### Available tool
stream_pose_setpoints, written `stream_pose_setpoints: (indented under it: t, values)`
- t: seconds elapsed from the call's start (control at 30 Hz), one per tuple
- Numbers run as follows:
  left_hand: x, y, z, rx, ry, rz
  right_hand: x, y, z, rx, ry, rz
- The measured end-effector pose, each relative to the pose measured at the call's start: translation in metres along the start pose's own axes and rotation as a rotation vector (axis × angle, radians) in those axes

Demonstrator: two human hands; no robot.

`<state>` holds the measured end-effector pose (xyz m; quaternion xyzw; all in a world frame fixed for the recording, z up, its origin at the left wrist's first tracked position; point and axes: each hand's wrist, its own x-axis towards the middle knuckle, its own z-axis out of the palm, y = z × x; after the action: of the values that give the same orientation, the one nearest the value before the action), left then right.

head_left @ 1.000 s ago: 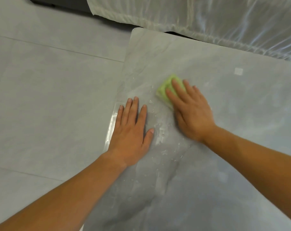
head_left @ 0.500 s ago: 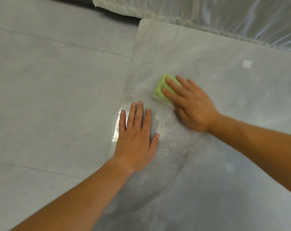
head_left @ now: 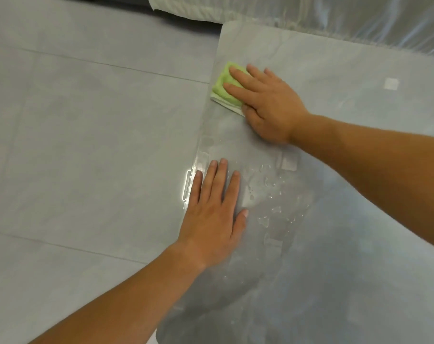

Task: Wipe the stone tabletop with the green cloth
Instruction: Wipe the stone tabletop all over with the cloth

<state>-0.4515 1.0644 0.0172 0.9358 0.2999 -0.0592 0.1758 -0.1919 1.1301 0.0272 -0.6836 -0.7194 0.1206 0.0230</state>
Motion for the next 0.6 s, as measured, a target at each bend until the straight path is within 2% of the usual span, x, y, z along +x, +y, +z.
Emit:
stream_pose_setpoints:
  t: [0.07,0.17,0.23,0.3,0.4,0.43,0.47,0.57,0.6]
  values:
    - [-0.007,0.0,0.002,0.004,0.004,0.002,0.001,-0.024,0.007,0.027,0.058,0.05]
    - [-0.013,0.002,0.004,-0.011,0.007,0.004,-0.032,-0.031,0.012,0.021,-0.071,-0.257]
    - [-0.013,0.004,0.003,-0.005,0.008,-0.005,-0.044,-0.008,0.004,-0.005,-0.114,-0.373]
    - [-0.012,0.006,0.003,-0.017,0.004,-0.02,-0.045,0.018,0.0,-0.01,-0.092,-0.245]
    - [-0.011,0.009,0.002,-0.028,-0.008,-0.036,-0.051,0.024,-0.005,0.075,0.037,0.158]
    - [-0.012,0.01,0.002,-0.03,-0.01,-0.04,-0.058,0.015,-0.002,0.093,0.061,0.226]
    - [-0.012,0.01,0.002,-0.033,-0.011,-0.044,-0.069,0.005,0.004,0.092,0.062,0.223]
    - [-0.012,0.011,0.001,-0.033,-0.018,-0.044,-0.113,-0.001,0.015,0.052,-0.05,-0.007]
    - [-0.012,0.011,0.001,-0.03,-0.018,-0.041,-0.121,0.007,0.013,0.04,-0.056,-0.017]
